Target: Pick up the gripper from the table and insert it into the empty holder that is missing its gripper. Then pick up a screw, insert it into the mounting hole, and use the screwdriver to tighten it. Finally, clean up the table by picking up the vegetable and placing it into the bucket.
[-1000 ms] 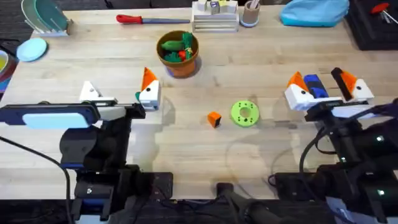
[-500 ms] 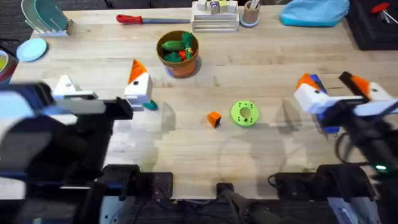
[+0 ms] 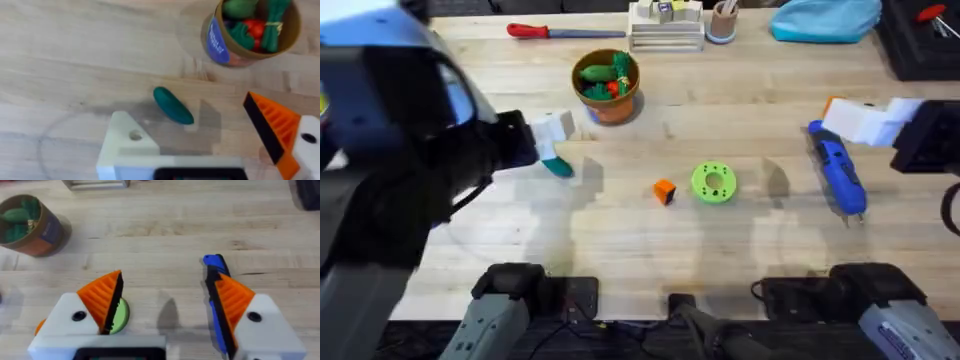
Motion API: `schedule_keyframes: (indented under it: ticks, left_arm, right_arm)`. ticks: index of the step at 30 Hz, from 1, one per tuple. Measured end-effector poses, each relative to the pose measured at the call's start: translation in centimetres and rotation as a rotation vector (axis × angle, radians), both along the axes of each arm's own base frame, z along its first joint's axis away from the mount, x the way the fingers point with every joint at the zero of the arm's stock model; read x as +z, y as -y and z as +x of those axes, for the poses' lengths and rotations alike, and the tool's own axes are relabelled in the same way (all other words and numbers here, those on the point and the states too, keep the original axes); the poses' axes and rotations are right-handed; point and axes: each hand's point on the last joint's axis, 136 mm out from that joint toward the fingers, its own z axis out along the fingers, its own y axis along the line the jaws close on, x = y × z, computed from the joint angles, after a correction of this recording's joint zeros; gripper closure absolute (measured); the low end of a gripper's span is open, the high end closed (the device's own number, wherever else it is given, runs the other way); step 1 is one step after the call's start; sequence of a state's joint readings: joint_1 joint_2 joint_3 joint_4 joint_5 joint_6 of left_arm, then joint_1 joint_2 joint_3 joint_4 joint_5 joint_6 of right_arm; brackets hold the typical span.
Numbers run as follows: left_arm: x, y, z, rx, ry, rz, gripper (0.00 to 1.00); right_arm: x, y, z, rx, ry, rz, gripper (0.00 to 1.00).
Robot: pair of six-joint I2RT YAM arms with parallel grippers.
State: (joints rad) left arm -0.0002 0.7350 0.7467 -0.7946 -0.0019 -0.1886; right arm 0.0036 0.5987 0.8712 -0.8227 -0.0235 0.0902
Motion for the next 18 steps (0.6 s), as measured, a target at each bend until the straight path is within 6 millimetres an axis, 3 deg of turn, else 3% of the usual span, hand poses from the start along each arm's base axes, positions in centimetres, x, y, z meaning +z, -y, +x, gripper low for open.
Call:
schedule_keyframes:
  ticks: [5,15,16,17,18]
  left_arm:
    - [-3.7,0.2,0.3,0.091,-0.170,-0.091,0.007]
    - [-10.3,0.2,0.4,0.287,-0.453,-0.196,0.007]
    - [-10.7,0.2,0.5,0.299,-0.466,-0.201,0.027]
    - [-11.0,0.2,0.5,0.308,-0.475,-0.205,0.133]
    - [-11.2,0.2,0.6,0.311,-0.480,-0.205,0.317]
  right_arm:
    - [-1.0,0.0,0.4,-0.009,-0.050,0.012,0.009]
    - [-0.9,0.0,0.3,-0.017,-0.050,0.021,0.010]
    - [-0.9,0.0,0.3,-0.018,-0.050,0.023,0.010]
    - [-0.9,0.0,0.3,-0.018,-0.050,0.023,0.010]
    - [-0.9,0.0,0.3,-0.019,-0.050,0.024,0.010]
